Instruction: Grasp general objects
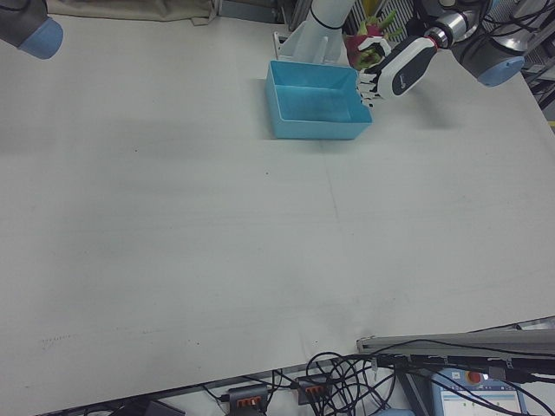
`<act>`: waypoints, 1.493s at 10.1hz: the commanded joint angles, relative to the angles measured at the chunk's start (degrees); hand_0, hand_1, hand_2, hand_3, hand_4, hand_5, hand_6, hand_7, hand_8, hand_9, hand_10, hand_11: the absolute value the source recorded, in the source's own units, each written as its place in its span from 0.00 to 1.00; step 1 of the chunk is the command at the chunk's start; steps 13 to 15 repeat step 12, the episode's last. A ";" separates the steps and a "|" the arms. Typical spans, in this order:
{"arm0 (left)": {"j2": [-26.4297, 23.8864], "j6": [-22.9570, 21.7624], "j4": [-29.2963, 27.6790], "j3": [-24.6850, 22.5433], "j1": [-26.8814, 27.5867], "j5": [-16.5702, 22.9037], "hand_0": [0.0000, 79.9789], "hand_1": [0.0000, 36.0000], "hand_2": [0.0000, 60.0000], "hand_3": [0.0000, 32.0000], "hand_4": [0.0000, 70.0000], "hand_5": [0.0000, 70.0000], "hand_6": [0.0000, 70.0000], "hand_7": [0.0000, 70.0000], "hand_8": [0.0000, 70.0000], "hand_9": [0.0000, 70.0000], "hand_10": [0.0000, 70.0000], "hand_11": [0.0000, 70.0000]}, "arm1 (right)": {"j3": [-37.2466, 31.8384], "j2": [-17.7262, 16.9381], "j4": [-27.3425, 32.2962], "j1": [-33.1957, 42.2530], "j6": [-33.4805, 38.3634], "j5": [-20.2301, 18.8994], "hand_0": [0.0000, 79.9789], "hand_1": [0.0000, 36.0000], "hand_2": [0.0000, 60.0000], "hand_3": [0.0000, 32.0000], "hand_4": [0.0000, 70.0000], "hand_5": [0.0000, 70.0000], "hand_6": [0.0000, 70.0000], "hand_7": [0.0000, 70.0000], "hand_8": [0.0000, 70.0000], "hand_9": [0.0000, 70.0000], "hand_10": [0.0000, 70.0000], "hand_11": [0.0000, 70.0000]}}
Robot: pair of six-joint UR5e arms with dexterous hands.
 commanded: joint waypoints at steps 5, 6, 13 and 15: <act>-1.17 0.18 0.15 1.79 1.01 -0.04 0.57 0.11 0.00 0.00 0.00 0.00 0.00 0.27 0.04 0.03 0.21 0.31 | 0.00 0.00 0.00 0.00 0.00 0.00 0.00 0.00 0.00 0.00 0.00 0.00 0.00 0.00 0.00 0.00 0.00 0.00; -1.08 0.18 0.23 1.88 1.09 -0.04 0.57 0.10 0.00 0.00 0.00 0.00 0.00 0.27 0.05 0.03 0.21 0.31 | 0.00 0.00 0.00 0.00 0.00 0.00 0.00 0.00 0.00 0.00 0.00 0.00 0.00 0.00 0.00 0.00 0.00 0.00; -0.99 -0.17 -0.63 2.50 -10.64 -0.30 0.57 0.11 0.00 0.00 0.00 0.00 0.02 0.26 0.07 0.03 0.25 0.38 | 0.00 0.00 0.00 0.00 0.00 0.00 0.00 0.00 0.00 0.00 0.00 0.00 0.00 0.00 0.00 0.00 0.00 0.00; -0.99 -0.17 -0.63 2.50 -10.64 -0.30 0.57 0.11 0.00 0.00 0.00 0.00 0.02 0.26 0.07 0.03 0.25 0.38 | 0.00 0.00 0.00 0.00 0.00 0.00 0.00 0.00 0.00 0.00 0.00 0.00 0.00 0.00 0.00 0.00 0.00 0.00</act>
